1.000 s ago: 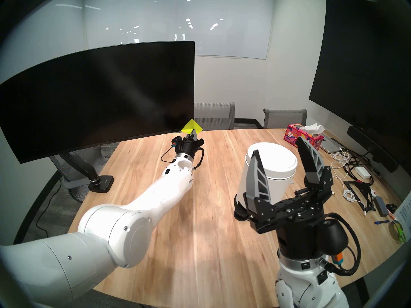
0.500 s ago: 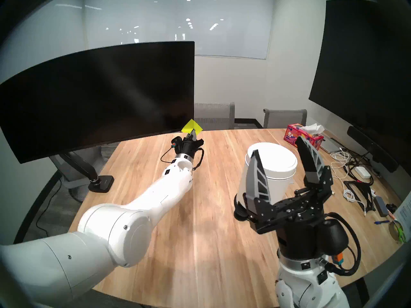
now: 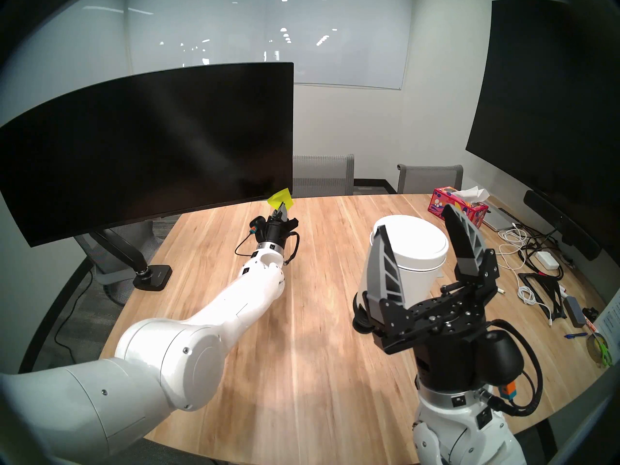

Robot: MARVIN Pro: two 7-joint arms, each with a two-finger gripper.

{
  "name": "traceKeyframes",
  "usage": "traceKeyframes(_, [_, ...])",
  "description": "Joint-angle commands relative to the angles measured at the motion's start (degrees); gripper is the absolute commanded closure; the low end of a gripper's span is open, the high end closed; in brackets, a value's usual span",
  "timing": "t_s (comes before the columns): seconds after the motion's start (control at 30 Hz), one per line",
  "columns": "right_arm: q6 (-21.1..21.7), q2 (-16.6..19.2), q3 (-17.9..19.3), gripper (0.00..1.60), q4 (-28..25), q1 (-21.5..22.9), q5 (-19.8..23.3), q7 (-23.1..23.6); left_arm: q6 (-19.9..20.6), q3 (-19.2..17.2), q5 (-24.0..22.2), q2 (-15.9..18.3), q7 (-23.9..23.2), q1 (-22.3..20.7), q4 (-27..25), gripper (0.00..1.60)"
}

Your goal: Peel the sticky note off the monitor, open the trash can lid and drop the sticker into the trash can

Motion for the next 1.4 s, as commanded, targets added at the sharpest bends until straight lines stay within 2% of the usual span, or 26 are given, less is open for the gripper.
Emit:
traceKeyframes(0.0, [0.14,-0.06,-0.81,0.00,-1.21,0.06,-0.13,0.10,-2.49,-0.01,-0.57,-0.65,-3.44,2.31,-3.12,1.60])
traceKeyframes(0.33, [1.30,0.01,-1.84,0.00,-1.21,-0.45,-0.07,-0.18,-6.30,-0.05,-0.95,0.49,-8.20,6.93,-8.07,1.60])
traceKeyframes(0.5, [3.29,0.26,-2.87,0.00,-1.21,-0.92,-0.10,-0.14,-8.62,-0.15,-0.93,2.51,-10.64,9.54,-11.90,1.60])
traceKeyframes(0.63, [4.28,0.29,-3.32,0.00,-1.21,-1.00,-0.13,-0.15,-9.78,-0.34,-0.95,3.93,-11.76,10.24,-13.95,1.60])
traceKeyframes(0.73, [5.67,0.34,-3.66,0.00,-1.21,-1.10,-0.17,-0.24,-11.25,-0.42,-0.74,5.88,-13.18,10.78,-17.37,1.60])
traceKeyframes(0.8, [6.05,0.37,-3.79,0.00,-1.21,-1.12,-0.18,-0.24,-11.59,-0.55,-0.83,6.27,-13.48,10.78,-17.54,1.60])
traceKeyframes(0.83, [6.65,0.38,-3.97,0.00,-1.21,-1.14,-0.19,-0.27,-12.08,-0.49,-0.70,7.02,-14.23,11.24,-19.85,1.60])
traceKeyframes(1.37, [11.28,0.55,-4.71,0.00,1.34,-2.08,-0.14,-0.81,-14.12,-0.50,0.92,11.93,-19.00,15.85,-30.53,1.60])
